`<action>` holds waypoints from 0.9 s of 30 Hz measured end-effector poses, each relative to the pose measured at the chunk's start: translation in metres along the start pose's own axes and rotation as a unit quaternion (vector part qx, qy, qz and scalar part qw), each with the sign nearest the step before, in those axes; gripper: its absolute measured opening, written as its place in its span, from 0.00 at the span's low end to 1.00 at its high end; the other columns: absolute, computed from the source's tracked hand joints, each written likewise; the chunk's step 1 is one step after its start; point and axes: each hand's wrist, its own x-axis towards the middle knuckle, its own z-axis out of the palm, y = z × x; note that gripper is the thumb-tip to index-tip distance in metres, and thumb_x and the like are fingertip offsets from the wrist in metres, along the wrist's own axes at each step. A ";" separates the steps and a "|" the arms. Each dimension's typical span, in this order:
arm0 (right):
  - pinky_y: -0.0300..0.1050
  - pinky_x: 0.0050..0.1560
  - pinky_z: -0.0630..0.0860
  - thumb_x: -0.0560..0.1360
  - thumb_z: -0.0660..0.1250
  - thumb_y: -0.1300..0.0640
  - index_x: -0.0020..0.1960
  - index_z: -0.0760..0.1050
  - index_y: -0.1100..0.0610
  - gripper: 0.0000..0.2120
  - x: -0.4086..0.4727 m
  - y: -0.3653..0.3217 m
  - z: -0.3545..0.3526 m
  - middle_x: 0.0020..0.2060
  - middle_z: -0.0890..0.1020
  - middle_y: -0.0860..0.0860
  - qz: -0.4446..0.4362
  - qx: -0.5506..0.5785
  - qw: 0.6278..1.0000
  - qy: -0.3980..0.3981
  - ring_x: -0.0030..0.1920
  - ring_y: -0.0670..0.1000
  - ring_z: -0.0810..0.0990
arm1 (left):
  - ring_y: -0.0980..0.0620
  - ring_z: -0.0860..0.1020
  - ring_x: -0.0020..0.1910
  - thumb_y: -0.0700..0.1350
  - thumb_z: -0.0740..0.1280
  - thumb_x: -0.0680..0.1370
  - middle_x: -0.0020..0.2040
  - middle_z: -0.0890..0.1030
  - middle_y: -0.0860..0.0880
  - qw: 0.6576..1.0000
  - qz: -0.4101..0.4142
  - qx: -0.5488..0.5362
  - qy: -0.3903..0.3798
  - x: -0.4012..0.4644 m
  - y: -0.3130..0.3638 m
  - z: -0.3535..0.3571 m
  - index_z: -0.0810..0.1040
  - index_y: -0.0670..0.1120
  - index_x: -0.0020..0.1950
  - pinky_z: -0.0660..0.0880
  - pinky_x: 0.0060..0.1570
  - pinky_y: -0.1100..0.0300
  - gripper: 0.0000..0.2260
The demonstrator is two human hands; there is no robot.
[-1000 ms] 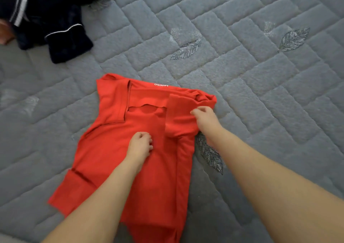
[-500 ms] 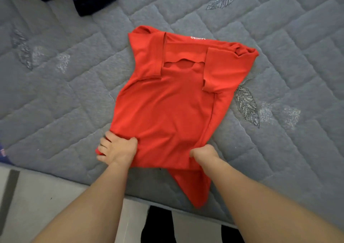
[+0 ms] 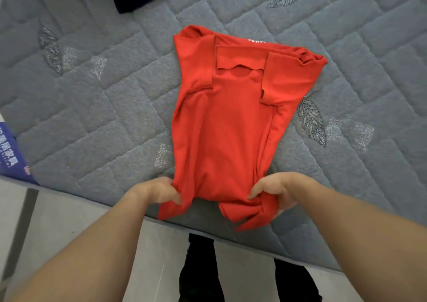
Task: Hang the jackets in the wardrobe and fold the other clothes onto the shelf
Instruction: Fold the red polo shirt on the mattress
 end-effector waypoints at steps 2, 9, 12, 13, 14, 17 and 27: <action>0.49 0.35 0.80 0.75 0.64 0.66 0.52 0.73 0.62 0.06 -0.005 0.006 -0.009 0.37 0.84 0.58 0.040 -0.050 0.998 0.013 0.36 0.55 0.83 | 0.40 0.83 0.46 0.43 0.70 0.60 0.48 0.84 0.39 0.995 -0.083 -0.056 -0.003 -0.009 -0.004 0.001 0.80 0.40 0.54 0.80 0.48 0.51 0.22; 0.56 0.30 0.81 0.74 0.47 0.71 0.46 0.70 0.66 0.13 -0.039 -0.001 -0.055 0.33 0.81 0.61 0.007 0.073 0.993 0.092 0.33 0.58 0.81 | 0.46 0.78 0.26 0.35 0.54 0.68 0.25 0.78 0.44 0.859 -0.076 -0.502 0.066 -0.018 0.068 -0.026 0.72 0.42 0.39 0.79 0.23 0.54 0.08; 0.48 0.18 0.76 0.69 0.50 0.69 0.40 0.70 0.64 0.10 -0.053 -0.029 -0.095 0.24 0.76 0.58 -0.089 0.385 0.913 0.105 0.22 0.53 0.77 | 0.52 0.77 0.27 0.37 0.55 0.76 0.24 0.77 0.46 0.773 0.010 -0.629 0.088 -0.013 0.123 -0.050 0.72 0.42 0.39 0.79 0.24 0.55 0.09; 0.46 0.18 0.75 0.70 0.51 0.67 0.38 0.70 0.63 0.09 -0.059 -0.040 -0.110 0.24 0.75 0.57 -0.126 0.485 0.858 0.109 0.21 0.52 0.75 | 0.52 0.79 0.28 0.39 0.56 0.78 0.26 0.79 0.46 0.735 0.059 -0.670 0.089 -0.012 0.143 -0.059 0.73 0.42 0.40 0.81 0.27 0.55 0.10; 0.46 0.19 0.76 0.74 0.53 0.64 0.38 0.69 0.62 0.09 -0.063 -0.049 -0.125 0.26 0.75 0.57 -0.157 0.555 0.808 0.116 0.22 0.51 0.74 | 0.51 0.81 0.30 0.41 0.57 0.79 0.31 0.81 0.46 0.706 0.110 -0.694 0.091 -0.011 0.162 -0.069 0.74 0.42 0.42 0.81 0.32 0.55 0.10; 0.51 0.30 0.79 0.80 0.55 0.50 0.48 0.69 0.62 0.14 -0.069 -0.072 -0.159 0.40 0.72 0.56 -0.205 0.530 0.790 0.232 0.34 0.52 0.73 | 0.49 0.79 0.44 0.49 0.59 0.80 0.43 0.78 0.48 0.759 0.180 -0.609 0.140 -0.006 0.206 -0.089 0.74 0.48 0.51 0.76 0.48 0.52 0.07; 0.56 0.66 0.72 0.68 0.74 0.47 0.69 0.68 0.61 0.35 -0.024 -0.135 -0.199 0.67 0.72 0.61 -0.226 0.210 0.830 0.465 0.65 0.62 0.73 | 0.38 0.62 0.72 0.55 0.68 0.75 0.73 0.65 0.40 0.872 0.115 -0.022 0.474 0.076 0.238 -0.124 0.63 0.47 0.75 0.60 0.70 0.47 0.32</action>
